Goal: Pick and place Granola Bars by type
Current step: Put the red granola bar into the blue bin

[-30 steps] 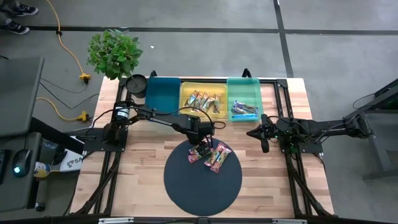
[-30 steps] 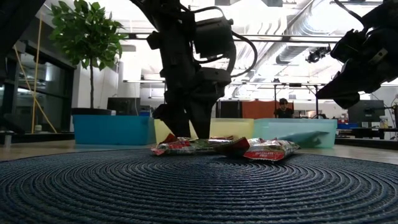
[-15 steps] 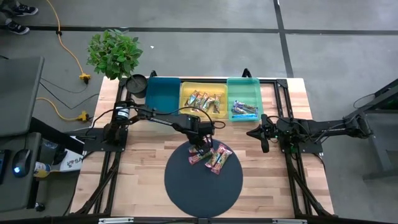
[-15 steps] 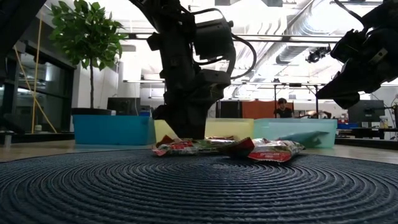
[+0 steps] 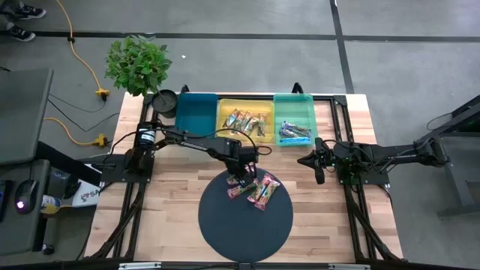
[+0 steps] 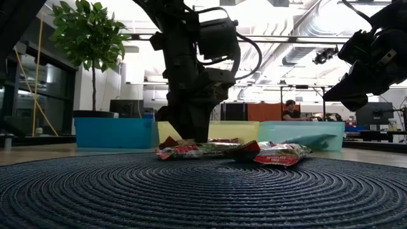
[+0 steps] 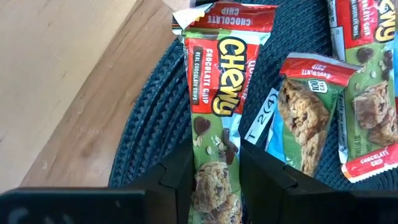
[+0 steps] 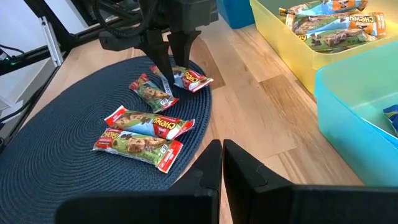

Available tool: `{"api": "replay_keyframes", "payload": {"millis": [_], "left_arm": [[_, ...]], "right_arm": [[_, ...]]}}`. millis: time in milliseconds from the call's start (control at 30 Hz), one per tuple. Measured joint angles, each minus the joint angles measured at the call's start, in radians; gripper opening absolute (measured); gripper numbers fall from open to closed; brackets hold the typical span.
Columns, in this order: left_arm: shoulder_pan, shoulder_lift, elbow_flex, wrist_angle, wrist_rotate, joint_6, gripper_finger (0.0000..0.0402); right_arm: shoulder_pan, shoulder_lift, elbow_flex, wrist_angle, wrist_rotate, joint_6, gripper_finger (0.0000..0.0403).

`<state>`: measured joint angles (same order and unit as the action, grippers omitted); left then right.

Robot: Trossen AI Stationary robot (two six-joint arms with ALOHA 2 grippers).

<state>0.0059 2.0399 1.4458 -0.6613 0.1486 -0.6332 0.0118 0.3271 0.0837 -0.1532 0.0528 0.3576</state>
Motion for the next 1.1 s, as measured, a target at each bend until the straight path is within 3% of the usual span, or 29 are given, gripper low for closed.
{"api": "replay_keyframes", "payload": {"millis": [267, 433, 900, 1100], "left_arm": [[0.0, 0.0, 0.173, -0.169, -0.082, 0.087, 0.011], [0.0, -0.001, 0.357, -0.244, -0.138, 0.154, 0.011], [-0.007, -0.003, 0.897, -0.263, -0.233, 0.365, 0.011], [-0.006, -0.072, 0.881, -0.202, -0.253, 0.394, 0.011]], "right_arm": [[0.0, 0.0, 0.0, 0.0, 0.0, 0.0, 0.0], [0.0, 0.0, 0.0, 0.0, 0.0, 0.0, 0.0], [0.0, 0.0, 0.0, 0.0, 0.0, 0.0, 0.0], [0.0, 0.0, -0.001, 0.0, 0.0, 0.0, 0.0]]}}
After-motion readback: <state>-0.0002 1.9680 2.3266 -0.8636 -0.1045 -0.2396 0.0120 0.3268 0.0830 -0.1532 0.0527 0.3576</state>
